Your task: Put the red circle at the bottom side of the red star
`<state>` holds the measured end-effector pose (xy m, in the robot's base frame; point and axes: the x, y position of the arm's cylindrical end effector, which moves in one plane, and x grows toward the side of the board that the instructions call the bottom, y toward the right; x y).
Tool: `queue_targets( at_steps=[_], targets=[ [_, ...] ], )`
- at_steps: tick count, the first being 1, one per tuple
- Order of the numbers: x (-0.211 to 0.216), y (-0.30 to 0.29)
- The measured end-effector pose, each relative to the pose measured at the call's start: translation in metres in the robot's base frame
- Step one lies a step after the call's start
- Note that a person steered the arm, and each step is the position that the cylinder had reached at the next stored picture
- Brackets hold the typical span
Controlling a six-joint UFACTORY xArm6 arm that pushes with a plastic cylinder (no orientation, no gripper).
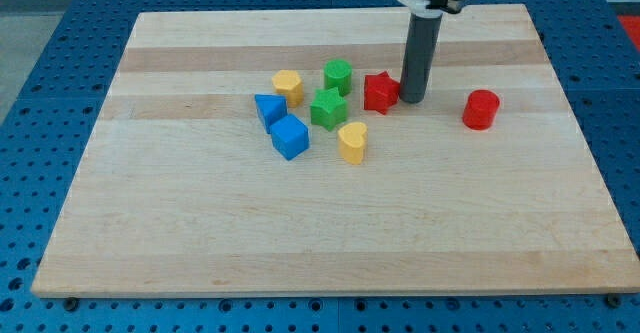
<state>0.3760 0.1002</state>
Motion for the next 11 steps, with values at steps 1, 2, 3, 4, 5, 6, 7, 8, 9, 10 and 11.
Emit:
queue_targets(
  at_steps=[1, 2, 3, 4, 5, 6, 7, 8, 9, 10, 11],
  targets=[
    [0.000, 0.019],
    [-0.004, 0.047],
    [-0.022, 0.070],
    [-0.025, 0.106],
    [-0.017, 0.123],
    [-0.002, 0.123],
    [0.021, 0.123],
    [0.037, 0.121],
    [0.036, 0.110],
    [0.028, 0.100],
    [0.023, 0.091]
  ],
)
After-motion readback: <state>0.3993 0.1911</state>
